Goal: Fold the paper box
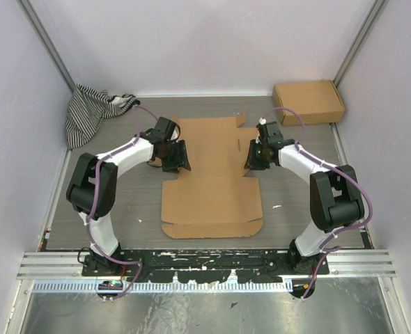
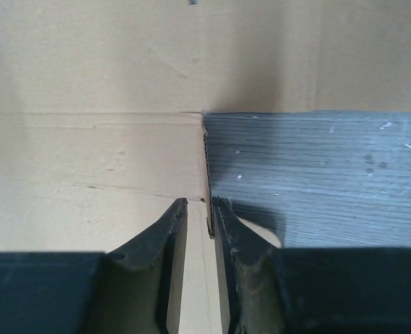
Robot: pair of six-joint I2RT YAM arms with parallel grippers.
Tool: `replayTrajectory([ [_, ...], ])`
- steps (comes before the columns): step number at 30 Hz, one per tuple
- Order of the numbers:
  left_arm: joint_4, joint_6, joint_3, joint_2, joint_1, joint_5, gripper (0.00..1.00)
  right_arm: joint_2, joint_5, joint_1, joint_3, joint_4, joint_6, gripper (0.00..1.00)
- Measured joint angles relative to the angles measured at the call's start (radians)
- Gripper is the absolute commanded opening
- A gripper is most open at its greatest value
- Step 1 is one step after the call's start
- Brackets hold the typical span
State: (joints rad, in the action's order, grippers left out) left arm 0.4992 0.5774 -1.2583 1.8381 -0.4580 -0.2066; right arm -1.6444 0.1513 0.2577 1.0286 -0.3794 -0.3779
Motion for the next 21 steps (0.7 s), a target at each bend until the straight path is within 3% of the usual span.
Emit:
replayTrajectory([
  [7, -0.012, 0.000, -0.013, 0.042, -0.007, -0.009, 0.60, -0.039, -0.009, 0.075, 0.079, -0.011, 0.000, 0.42],
  [21, -0.021, 0.001, -0.099, 0.142, -0.011, -0.035, 0.60, -0.242, -0.022, 0.150, 0.180, 0.014, -0.016, 0.44],
])
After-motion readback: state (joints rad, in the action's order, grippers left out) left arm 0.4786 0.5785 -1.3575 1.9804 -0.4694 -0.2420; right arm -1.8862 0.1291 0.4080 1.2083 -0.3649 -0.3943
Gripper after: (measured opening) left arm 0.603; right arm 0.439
